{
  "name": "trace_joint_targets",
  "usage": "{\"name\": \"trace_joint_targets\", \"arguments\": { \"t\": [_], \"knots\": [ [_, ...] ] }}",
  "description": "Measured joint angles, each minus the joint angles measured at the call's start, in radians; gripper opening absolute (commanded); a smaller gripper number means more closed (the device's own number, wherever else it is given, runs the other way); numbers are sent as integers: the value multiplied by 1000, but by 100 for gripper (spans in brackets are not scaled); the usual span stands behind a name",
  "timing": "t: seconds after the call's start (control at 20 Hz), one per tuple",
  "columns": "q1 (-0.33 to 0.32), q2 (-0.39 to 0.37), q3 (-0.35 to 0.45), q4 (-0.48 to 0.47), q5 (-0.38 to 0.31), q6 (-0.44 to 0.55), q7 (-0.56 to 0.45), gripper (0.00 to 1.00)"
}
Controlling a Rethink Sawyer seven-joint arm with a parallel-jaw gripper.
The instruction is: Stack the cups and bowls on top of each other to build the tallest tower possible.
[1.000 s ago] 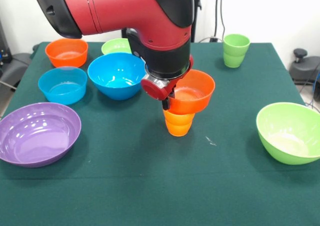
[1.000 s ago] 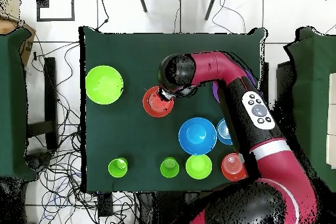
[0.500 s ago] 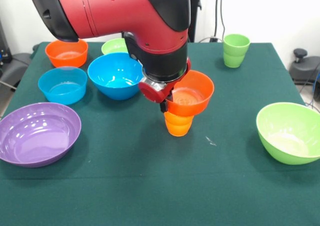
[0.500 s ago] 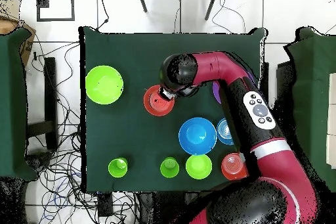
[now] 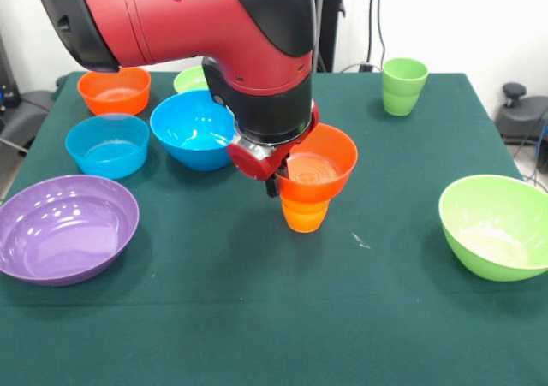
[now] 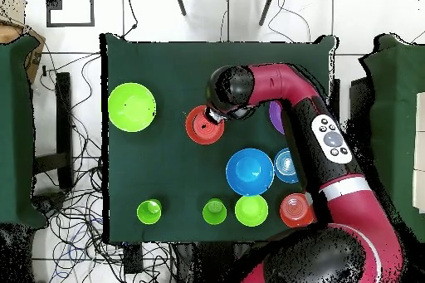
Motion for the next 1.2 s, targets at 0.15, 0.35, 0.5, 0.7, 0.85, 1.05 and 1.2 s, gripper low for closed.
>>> {"name": "trace_joint_targets", "arguments": {
  "t": [0.15, 0.35, 0.5, 0.7, 0.85, 1.05, 1.2],
  "knots": [
    [-2, 2, 0, -3, 0, 0, 0, 0],
    [-3, 2, 0, -10, 0, 0, 0, 0],
    [-3, 2, 0, -16, 0, 0, 0, 0],
    [-3, 2, 0, -20, -1, 0, 0, 0],
    [-3, 2, 0, -22, -5, 0, 0, 0],
    [-3, 2, 0, -22, -7, 0, 0, 0],
    [-3, 2, 0, -22, -7, 0, 0, 0]
  ]
}}
